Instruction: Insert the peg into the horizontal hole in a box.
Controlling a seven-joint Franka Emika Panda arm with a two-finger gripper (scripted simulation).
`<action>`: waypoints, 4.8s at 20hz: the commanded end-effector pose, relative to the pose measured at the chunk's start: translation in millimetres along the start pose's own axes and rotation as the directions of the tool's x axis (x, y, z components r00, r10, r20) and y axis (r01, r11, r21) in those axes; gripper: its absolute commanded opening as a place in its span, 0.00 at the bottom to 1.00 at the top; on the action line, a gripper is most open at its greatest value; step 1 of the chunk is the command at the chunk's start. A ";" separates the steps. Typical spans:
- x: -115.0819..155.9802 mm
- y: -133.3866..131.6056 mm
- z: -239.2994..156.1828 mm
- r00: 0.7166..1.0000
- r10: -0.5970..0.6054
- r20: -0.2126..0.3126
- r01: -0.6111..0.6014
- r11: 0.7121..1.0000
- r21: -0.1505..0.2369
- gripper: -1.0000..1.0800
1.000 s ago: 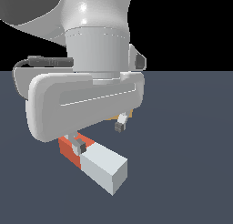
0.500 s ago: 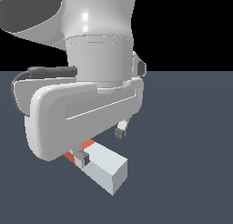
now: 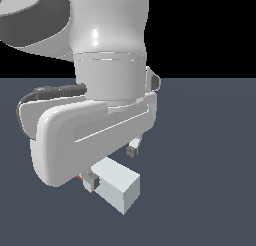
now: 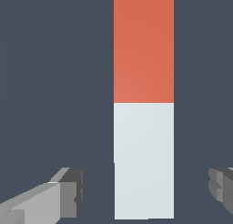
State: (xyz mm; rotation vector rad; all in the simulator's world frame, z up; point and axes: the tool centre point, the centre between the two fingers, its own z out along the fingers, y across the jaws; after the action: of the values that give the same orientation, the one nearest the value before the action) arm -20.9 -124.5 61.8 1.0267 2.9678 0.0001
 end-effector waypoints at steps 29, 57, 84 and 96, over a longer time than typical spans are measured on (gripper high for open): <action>4.8 4.0 37.9 1.000 0.026 -0.002 -0.026 1.000 0.000 0.00; 57.6 84.3 6.0 0.858 0.514 -0.001 -0.514 0.858 0.000 0.00; 64.0 106.8 -0.5 0.797 0.603 -0.002 -0.603 0.797 0.002 0.00; 123.3 151.1 -1.9 0.797 0.604 -0.001 -0.604 0.797 -0.001 0.00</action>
State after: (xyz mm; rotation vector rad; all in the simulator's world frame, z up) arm -23.0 61.1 61.9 1.9187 2.4903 -0.0010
